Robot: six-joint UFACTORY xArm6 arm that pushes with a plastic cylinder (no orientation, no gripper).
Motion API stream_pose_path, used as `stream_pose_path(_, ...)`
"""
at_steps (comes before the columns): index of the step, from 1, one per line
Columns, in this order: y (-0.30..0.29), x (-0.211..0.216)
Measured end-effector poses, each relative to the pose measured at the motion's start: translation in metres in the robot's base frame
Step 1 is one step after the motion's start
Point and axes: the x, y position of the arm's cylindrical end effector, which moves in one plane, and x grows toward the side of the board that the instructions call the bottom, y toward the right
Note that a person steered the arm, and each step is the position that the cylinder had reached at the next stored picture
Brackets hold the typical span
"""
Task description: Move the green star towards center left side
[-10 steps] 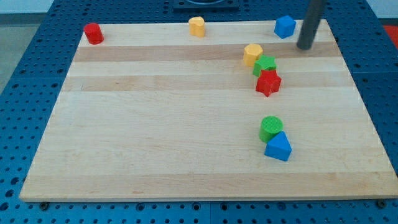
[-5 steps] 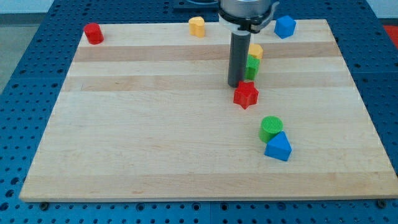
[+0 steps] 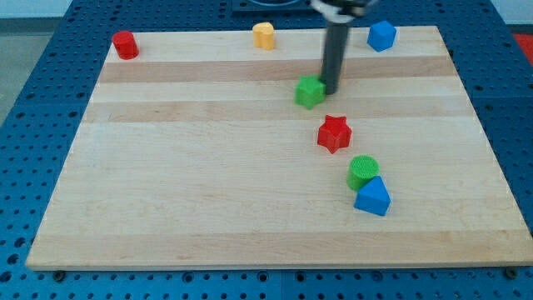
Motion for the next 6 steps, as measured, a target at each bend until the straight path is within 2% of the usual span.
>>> stream_pose_path(1,-0.077,0.019)
stream_pose_path(2,-0.091,0.024)
stream_pose_path(3,-0.057,0.023)
stream_pose_path(4,-0.074,0.048)
stream_pose_path(5,-0.137,0.067)
stream_pose_path(6,-0.207,0.067)
